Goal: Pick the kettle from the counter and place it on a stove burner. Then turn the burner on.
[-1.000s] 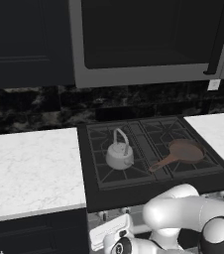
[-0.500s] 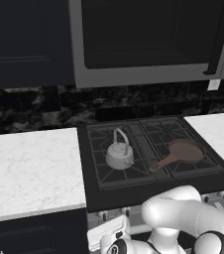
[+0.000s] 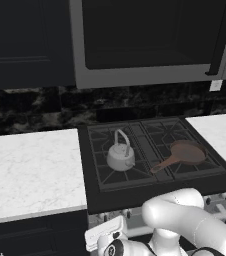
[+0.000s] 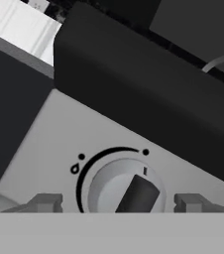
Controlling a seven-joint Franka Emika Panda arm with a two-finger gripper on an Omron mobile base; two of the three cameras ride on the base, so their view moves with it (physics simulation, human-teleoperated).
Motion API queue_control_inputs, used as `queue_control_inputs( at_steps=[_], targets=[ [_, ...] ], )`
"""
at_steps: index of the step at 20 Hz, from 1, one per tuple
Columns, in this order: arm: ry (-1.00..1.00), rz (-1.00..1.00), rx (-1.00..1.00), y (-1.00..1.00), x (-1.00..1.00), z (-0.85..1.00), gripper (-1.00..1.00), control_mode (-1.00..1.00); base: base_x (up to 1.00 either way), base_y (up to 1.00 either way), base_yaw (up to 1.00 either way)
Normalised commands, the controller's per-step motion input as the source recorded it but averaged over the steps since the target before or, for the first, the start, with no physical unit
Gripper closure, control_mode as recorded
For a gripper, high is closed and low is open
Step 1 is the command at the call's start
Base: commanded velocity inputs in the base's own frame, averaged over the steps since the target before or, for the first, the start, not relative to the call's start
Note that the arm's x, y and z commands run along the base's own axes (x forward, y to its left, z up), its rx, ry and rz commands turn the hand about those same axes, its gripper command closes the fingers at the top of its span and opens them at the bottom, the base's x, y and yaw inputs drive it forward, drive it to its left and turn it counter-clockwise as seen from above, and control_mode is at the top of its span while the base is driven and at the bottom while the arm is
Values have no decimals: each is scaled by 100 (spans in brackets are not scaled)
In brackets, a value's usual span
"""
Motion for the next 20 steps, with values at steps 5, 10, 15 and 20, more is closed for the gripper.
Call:
queue_control_inputs(
  at_steps=[5, 10, 15, 20],
  targets=[
    [0, 0, 0, 0, 14, 0, 100, -100, 0, 0, 0],
    [0, 0, 0, 0, 12, 0, 100, -100, 0, 0, 0],
    [1, 0, 0, 0, 5, 5, 100, -100, 0, 0, 0],
    [2, 5, -3, 0, 0, 19, 100, -100, 0, 0, 0]
  ],
)
